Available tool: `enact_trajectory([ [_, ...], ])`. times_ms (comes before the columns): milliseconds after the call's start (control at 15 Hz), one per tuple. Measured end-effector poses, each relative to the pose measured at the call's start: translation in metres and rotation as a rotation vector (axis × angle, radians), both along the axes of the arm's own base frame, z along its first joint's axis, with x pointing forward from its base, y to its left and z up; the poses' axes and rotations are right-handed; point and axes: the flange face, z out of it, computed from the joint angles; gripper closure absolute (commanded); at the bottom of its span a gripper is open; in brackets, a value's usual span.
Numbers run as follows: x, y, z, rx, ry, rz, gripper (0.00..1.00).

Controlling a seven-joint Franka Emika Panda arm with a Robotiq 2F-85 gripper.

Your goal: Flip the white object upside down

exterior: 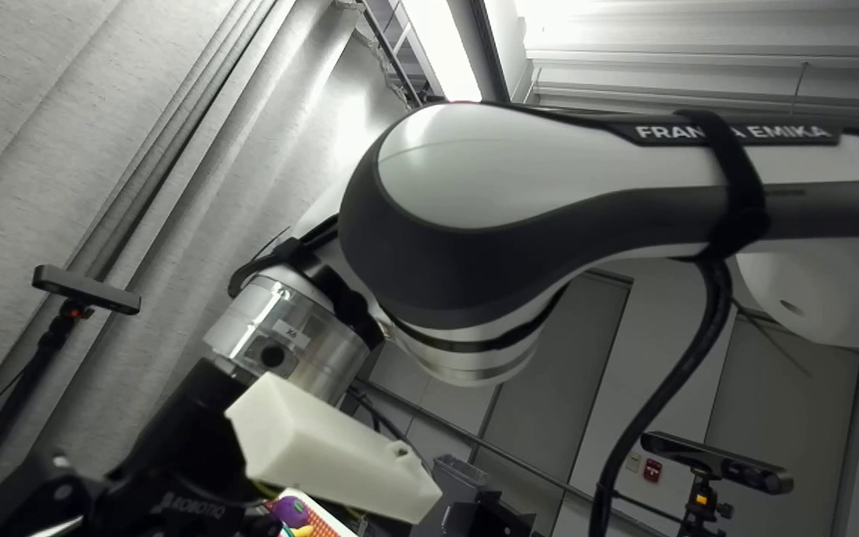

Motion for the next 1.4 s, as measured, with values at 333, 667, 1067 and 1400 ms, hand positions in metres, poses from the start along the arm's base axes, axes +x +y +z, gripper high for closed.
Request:
enact_trajectory([
  [333, 0.0, 0.0, 0.0, 0.0, 0.0, 0.0, 0.0],
  [667, 0.0, 0.0, 0.0, 0.0, 0.001, 0.0, 0.0],
  [1067, 0.004, -0.005, -0.007, -0.014, 0.011, -0.003, 0.0],
  [1400, 0.012, -0.013, -0.019, -0.053, 0.003, 0.002, 0.0],
])
